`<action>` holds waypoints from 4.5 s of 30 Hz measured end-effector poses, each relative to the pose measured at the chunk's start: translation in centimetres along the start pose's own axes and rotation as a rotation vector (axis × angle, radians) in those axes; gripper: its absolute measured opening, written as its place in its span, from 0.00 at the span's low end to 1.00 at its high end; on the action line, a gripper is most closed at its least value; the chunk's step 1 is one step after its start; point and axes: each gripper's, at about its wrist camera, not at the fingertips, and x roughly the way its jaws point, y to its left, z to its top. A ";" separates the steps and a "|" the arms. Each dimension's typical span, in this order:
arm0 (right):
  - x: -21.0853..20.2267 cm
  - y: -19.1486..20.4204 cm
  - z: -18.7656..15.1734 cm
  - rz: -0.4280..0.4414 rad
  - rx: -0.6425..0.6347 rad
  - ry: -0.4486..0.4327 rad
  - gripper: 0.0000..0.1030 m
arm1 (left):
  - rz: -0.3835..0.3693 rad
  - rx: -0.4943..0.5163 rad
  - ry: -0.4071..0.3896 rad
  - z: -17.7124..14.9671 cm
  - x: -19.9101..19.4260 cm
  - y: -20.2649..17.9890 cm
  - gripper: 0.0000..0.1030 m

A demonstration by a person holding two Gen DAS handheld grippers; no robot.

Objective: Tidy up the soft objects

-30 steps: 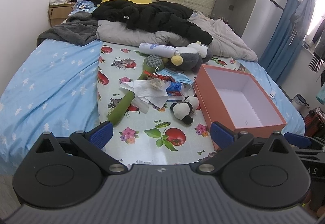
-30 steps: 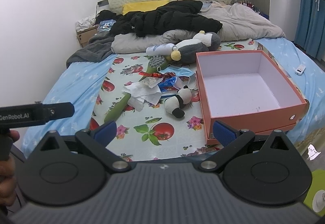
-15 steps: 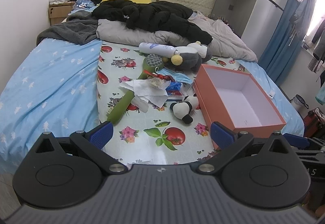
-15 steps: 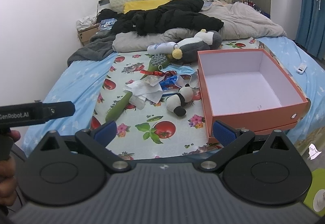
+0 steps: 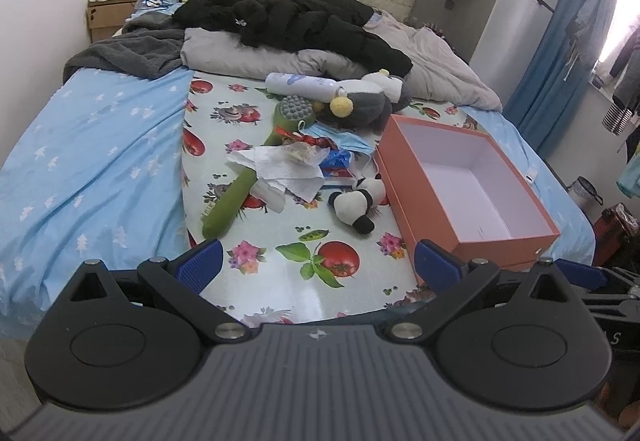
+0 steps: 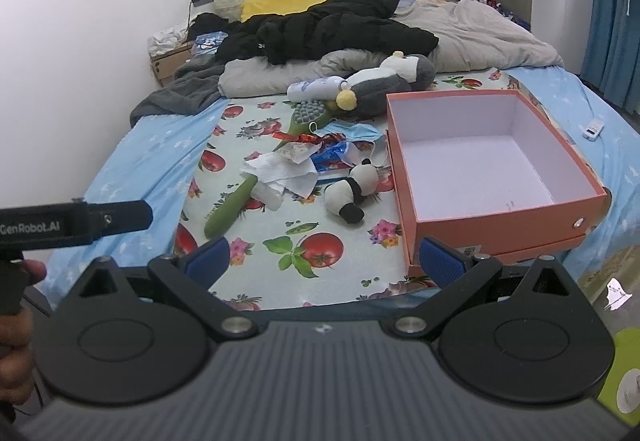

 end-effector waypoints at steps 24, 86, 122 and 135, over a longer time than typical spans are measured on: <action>0.8 0.1 -0.3 -0.015 -0.013 0.033 1.00 | -0.019 0.003 0.005 -0.4 0.1 0.4 1.00; 29.3 -1.4 5.4 0.008 0.044 0.320 0.79 | 0.031 -0.035 0.304 6.9 35.3 8.3 0.78; 36.9 -3.5 4.9 -0.031 0.144 0.427 0.61 | 0.044 0.474 0.272 5.1 39.6 5.5 0.34; 34.3 -2.0 3.6 0.003 0.114 0.446 0.61 | 0.062 0.256 0.233 5.4 36.1 6.8 0.17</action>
